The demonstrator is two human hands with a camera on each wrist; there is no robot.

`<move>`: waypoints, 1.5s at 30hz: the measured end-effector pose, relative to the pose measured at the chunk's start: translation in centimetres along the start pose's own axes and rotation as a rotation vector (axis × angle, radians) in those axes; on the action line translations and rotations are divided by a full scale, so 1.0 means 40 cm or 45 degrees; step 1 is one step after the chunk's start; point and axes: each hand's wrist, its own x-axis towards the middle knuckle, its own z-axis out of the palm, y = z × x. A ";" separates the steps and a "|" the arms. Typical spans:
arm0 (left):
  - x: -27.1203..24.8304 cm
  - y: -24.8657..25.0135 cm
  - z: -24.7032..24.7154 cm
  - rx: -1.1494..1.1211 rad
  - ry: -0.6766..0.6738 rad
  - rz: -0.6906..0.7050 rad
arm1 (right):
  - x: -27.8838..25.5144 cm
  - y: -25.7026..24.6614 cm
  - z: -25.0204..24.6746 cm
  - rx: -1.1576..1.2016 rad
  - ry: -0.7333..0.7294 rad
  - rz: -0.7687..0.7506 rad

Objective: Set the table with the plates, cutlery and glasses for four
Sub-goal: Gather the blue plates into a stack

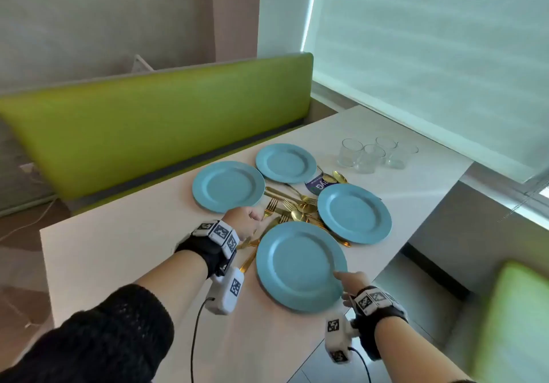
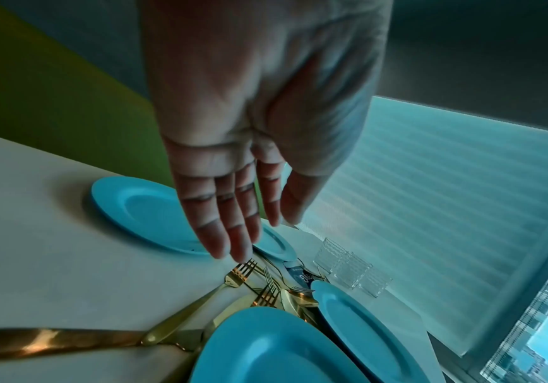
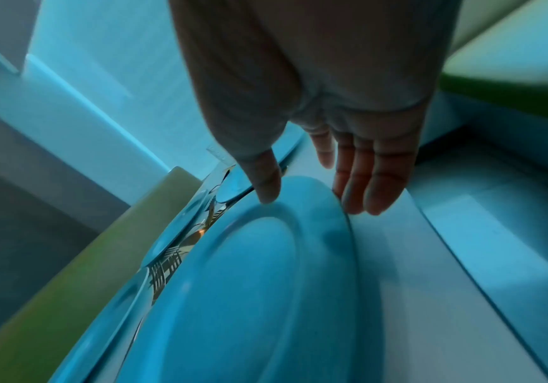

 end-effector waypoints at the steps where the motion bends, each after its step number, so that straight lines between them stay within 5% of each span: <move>1: 0.006 -0.004 -0.001 -0.003 0.002 0.006 | 0.006 0.003 0.005 -0.006 -0.008 -0.008; 13: 0.101 -0.031 0.056 -0.102 -0.092 -0.095 | -0.088 -0.081 -0.064 0.307 -0.067 -0.124; 20: 0.164 0.038 0.100 0.169 -0.006 -0.187 | -0.039 -0.201 -0.173 0.369 -0.121 -0.208; 25: 0.287 0.054 0.135 -0.303 -0.065 -0.306 | 0.046 -0.295 -0.235 0.471 -0.249 -0.223; 32: 0.384 0.139 0.169 -0.856 0.120 -0.320 | 0.199 -0.386 -0.289 0.459 -0.347 -0.241; 36: 0.414 0.187 0.199 -0.762 0.261 -0.306 | 0.290 -0.414 -0.312 0.285 -0.292 -0.249; 41: 0.457 0.207 0.206 -0.605 0.400 -0.332 | 0.403 -0.379 -0.374 -0.226 0.128 -0.157; 45: 0.479 0.226 0.196 -0.547 0.473 -0.367 | 0.454 -0.337 -0.382 -0.372 0.083 -0.013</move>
